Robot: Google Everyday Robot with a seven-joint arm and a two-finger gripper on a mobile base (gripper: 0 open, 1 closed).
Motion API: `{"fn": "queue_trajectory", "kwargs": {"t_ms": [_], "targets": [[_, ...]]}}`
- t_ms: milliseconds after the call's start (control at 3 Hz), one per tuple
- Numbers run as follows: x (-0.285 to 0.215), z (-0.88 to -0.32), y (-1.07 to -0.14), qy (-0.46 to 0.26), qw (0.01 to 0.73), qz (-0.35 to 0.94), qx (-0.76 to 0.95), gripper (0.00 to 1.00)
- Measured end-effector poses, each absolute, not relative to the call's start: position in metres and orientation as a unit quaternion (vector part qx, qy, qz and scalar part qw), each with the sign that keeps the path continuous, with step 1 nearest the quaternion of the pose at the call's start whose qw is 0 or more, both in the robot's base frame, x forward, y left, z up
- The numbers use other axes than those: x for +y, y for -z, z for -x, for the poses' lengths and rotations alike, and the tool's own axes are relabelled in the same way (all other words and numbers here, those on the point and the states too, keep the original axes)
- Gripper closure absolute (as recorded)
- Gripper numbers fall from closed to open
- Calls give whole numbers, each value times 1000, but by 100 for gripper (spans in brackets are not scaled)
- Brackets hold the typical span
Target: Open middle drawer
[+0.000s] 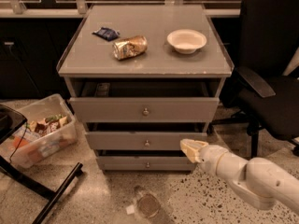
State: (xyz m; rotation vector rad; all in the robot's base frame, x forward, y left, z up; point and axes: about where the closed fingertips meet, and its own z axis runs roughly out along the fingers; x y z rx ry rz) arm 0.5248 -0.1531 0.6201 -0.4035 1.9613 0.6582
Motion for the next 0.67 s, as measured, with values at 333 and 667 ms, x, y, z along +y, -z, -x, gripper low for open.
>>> {"fn": "queue_trajectory", "kwargs": {"t_ms": [333,667], "targets": [[-150,-567,-590,-247,490,114,828,100],[-154,-580,-585,-218,495,103,835,100]]}}
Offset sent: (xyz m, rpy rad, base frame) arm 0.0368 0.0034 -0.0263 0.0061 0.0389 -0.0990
